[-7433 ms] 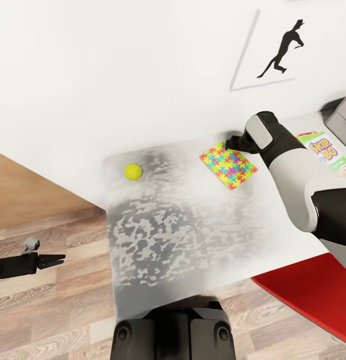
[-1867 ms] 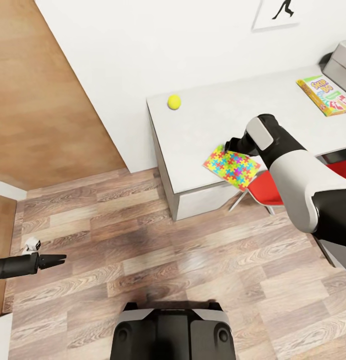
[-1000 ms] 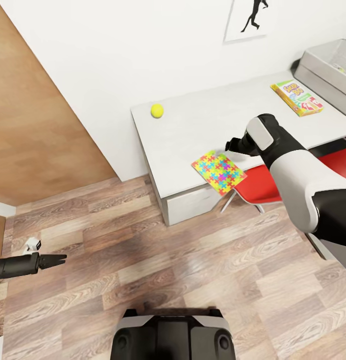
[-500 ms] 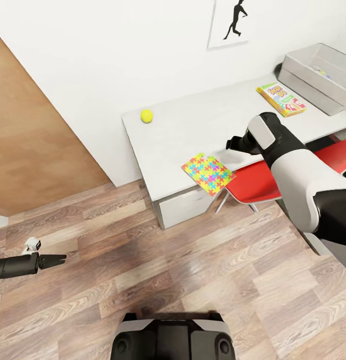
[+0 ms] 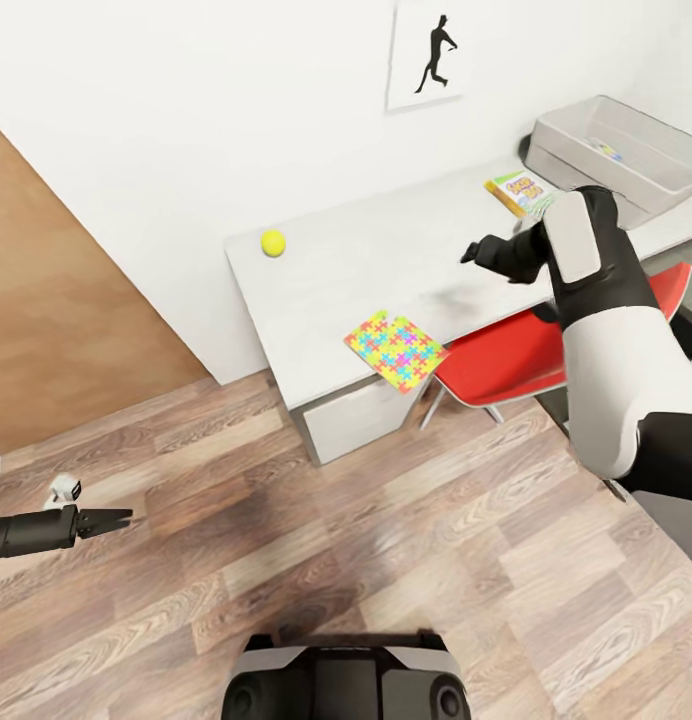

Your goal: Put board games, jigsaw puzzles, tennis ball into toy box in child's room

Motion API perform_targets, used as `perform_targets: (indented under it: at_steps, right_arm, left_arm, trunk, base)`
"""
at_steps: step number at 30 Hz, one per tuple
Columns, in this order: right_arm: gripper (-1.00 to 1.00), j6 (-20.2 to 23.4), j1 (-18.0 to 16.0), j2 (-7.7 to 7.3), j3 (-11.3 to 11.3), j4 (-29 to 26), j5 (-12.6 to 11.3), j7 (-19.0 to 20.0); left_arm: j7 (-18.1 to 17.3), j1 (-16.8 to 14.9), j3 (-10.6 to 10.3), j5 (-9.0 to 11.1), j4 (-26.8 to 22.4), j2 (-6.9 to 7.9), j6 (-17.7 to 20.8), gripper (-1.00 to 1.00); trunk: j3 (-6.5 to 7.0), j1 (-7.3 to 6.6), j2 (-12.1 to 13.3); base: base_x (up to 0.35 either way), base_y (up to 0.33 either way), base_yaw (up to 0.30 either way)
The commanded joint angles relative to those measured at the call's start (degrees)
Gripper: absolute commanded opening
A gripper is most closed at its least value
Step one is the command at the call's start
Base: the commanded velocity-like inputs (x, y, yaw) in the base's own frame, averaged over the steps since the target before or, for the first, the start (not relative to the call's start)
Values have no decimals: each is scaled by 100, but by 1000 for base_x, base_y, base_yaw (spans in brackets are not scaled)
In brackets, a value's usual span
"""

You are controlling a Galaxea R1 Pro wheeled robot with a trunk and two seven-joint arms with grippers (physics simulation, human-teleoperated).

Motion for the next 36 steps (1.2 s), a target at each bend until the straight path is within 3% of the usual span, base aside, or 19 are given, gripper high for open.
perform_targets:
  at_steps: [1,6,13,21,25,32,36]
  right_arm:
    - [100,49,111,-2,-89,-208,-89,-56]
    - [100,55,452,-19,-230,-687,-308,-54]
    - [100,55,1139,-91,-269,-1002,-996,-55]
    - [100,55,2458,-159,-249,-2014,-1936,-56]
    - [100,55,3374,-161,-228,-2756,-2419,-56]
    - [100,55,4628,-173,-237,-3461,-2871,-48]
    - [100,55,5082,-178,-250,-3573,-3049,-47]
  left_arm:
    - [-19,-4,-47,39,1,7,61,100]
    - [-19,-4,-47,42,1,14,61,100]
    - [-19,-4,-46,41,1,22,61,100]
    - [-19,-4,-46,47,1,28,53,100]
    - [-19,-4,-46,47,1,29,55,100]
    - [-19,-4,-46,47,1,29,52,100]
    - [-19,-4,-46,47,1,29,53,100]
  trunk:
    - [1,4,-9]
    - [45,4,-9]
    - [105,4,-9]
    - [175,4,-9]
    - [209,4,-9]
    - [270,4,-9]
    - [305,4,-9]
  base:
    - [0,0,-120]
    - [0,0,-120]
    - [0,0,-120]
    - [0,0,-120]
    - [0,0,-120]
    - [0,0,-120]
    - [0,0,-120]
